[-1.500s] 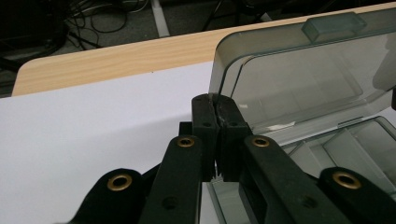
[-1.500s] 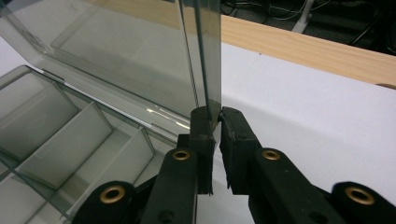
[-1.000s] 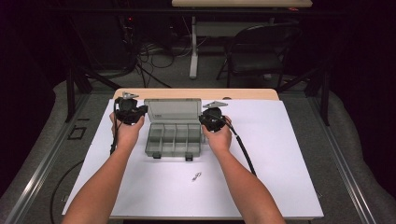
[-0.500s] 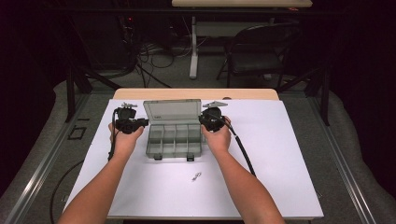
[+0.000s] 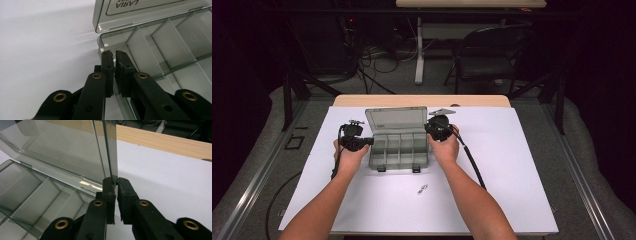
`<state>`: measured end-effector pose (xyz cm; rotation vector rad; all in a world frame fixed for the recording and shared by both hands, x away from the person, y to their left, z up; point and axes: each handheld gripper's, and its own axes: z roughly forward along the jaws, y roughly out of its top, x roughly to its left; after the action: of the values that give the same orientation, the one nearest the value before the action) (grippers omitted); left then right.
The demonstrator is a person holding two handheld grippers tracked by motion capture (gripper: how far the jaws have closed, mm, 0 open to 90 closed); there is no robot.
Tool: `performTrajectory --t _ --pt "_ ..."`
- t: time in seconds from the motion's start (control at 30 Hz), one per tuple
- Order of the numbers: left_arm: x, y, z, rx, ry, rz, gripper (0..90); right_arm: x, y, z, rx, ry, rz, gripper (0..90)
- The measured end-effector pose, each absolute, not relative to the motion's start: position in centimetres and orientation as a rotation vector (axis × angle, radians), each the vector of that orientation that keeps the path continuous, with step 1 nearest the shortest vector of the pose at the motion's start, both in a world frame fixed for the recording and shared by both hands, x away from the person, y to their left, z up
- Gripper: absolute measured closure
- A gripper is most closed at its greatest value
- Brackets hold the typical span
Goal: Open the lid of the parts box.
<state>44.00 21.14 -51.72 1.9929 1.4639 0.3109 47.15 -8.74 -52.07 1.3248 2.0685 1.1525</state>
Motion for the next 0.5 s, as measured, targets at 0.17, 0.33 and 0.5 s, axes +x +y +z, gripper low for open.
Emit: performTrajectory --t 0.17,0.33,0.5 --pt "43.96 21.09 -51.75 1.998 1.462 0.312 85.3 47.10 -8.71 -52.04 1.327 2.072 1.147 84.8" --pt "44.07 20.95 -51.84 2.002 1.454 0.331 85.9 47.07 -8.76 -52.08 1.331 2.064 1.146 84.9" --pt "44.17 21.02 -51.92 1.993 1.452 0.333 86.5 47.17 -8.90 -52.10 1.332 2.069 1.141 85.0"
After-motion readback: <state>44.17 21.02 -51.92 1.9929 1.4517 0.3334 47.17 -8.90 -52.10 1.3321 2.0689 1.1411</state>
